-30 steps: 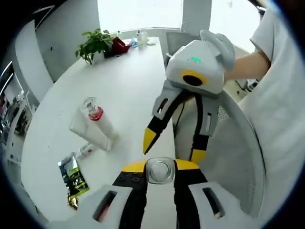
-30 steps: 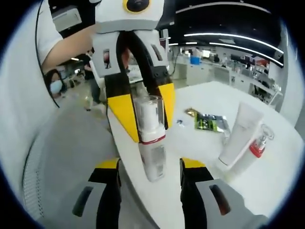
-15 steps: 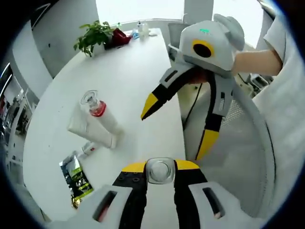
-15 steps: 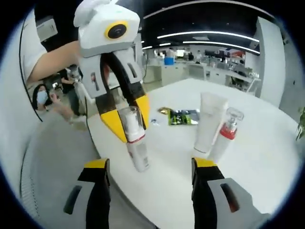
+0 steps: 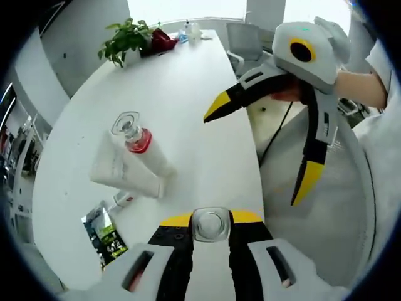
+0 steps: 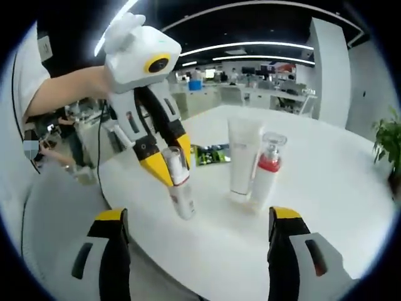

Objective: Arrange the skincare products in the storage area until every visible bottle or jar stands upright without overlapping.

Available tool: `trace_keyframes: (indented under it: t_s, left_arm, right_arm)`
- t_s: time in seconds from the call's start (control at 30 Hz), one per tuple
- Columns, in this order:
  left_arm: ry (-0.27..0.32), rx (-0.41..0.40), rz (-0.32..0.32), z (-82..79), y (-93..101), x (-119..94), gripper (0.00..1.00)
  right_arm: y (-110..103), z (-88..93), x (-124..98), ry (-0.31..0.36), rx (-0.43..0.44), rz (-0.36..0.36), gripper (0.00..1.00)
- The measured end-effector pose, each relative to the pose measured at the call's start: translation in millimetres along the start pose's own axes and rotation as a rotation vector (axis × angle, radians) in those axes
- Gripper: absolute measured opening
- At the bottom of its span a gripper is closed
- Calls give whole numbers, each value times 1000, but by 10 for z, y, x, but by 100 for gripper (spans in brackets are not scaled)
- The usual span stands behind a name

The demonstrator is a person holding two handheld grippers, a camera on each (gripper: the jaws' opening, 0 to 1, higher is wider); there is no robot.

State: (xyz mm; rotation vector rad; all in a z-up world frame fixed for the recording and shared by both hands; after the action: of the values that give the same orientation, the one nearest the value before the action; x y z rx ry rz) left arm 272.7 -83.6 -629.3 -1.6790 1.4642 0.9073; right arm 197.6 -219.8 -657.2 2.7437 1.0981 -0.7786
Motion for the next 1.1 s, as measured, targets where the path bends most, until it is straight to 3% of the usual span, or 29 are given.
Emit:
trace_keyframes:
  t_s: [0.3, 0.67, 1.1]
  left_arm:
    - [-29, -5, -4, -22, -171, 161, 24]
    - [-51, 14, -31, -157, -338, 395, 24]
    - [-58, 13, -64, -205, -503, 597, 24]
  right_arm:
    - [70, 51, -20, -25, 10, 52, 97]
    - [87, 61, -24, -35, 21, 63, 99]
    - [76, 69, -25, -42, 18, 65, 99]
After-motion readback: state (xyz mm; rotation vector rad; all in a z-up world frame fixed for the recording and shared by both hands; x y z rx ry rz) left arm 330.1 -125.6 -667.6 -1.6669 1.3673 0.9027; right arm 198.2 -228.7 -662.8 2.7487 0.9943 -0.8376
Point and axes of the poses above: the point that each gripper's makers call its tool centre point, and the gripper's own axes: x roughly forward along the fingers, y roughly to its right, z roughly out of its underside, the point moved 8 cm from there along -x, roughly backward along the fingers, and after that the axes turned 3 degrees about x, right-handed, at the moved point
